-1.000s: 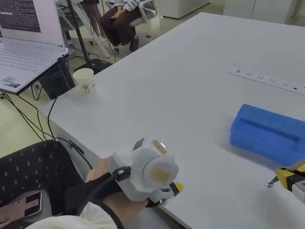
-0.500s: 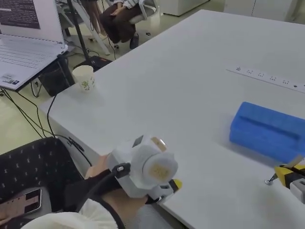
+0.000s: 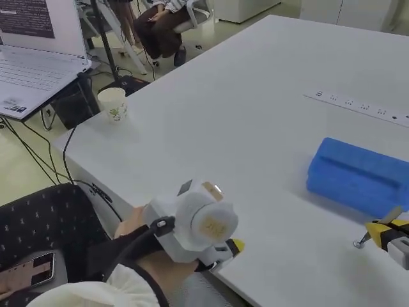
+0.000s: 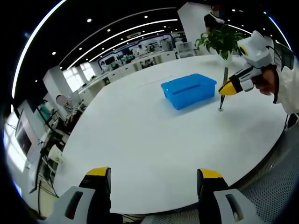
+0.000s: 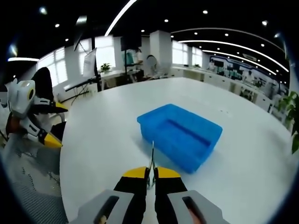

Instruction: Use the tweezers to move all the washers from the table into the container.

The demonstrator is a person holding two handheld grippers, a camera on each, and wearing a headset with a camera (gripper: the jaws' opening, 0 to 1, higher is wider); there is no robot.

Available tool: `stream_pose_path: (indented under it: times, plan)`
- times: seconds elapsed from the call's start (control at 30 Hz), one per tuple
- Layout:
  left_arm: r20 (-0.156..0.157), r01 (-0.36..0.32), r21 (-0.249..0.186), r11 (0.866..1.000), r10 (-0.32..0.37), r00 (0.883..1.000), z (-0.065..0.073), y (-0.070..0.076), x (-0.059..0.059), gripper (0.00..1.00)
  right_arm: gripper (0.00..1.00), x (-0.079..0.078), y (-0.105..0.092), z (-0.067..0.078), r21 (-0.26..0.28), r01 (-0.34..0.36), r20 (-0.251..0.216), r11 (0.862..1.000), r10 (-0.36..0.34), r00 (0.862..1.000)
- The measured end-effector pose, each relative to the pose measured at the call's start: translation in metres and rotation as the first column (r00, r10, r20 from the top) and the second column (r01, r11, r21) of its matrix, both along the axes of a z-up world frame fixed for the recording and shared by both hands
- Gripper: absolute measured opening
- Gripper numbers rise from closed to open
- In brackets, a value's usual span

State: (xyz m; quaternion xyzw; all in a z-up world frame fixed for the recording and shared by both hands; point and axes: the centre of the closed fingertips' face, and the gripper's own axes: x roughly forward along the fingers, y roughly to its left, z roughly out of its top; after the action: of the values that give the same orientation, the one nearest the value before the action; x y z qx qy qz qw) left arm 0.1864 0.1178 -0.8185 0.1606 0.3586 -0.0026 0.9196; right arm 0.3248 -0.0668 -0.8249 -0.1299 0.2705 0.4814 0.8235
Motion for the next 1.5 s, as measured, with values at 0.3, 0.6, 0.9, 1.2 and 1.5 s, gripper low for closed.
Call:
stream_pose_path:
  times: [0.3,0.6,0.9,1.2,1.5]
  plan:
    - [-0.001,0.001,-0.001,1.000,-0.001,1.000,0.000,0.000,0.000,0.76,0.01,-0.001,0.003,0.017,0.026,-0.008,0.010,1.000,0.007,1.000]
    - [0.012,-0.002,-0.007,1.000,0.002,1.000,0.002,0.000,0.001,0.76,0.01,0.000,0.007,0.038,0.057,-0.021,0.028,0.998,0.020,0.999]
    - [0.004,0.000,-0.006,1.000,0.000,1.000,0.002,-0.001,0.000,0.75,0.01,0.008,0.006,0.048,0.056,-0.026,0.053,0.998,0.023,0.998]
    - [0.000,0.004,-0.003,1.000,-0.004,1.000,0.001,-0.001,0.001,0.76,0.01,0.019,0.008,0.063,0.065,-0.035,0.078,0.997,0.030,0.996]
    - [-0.003,0.002,-0.004,1.000,-0.002,1.000,0.001,-0.001,0.000,0.76,0.01,0.039,0.010,0.075,0.081,-0.018,0.113,0.997,0.009,0.994]
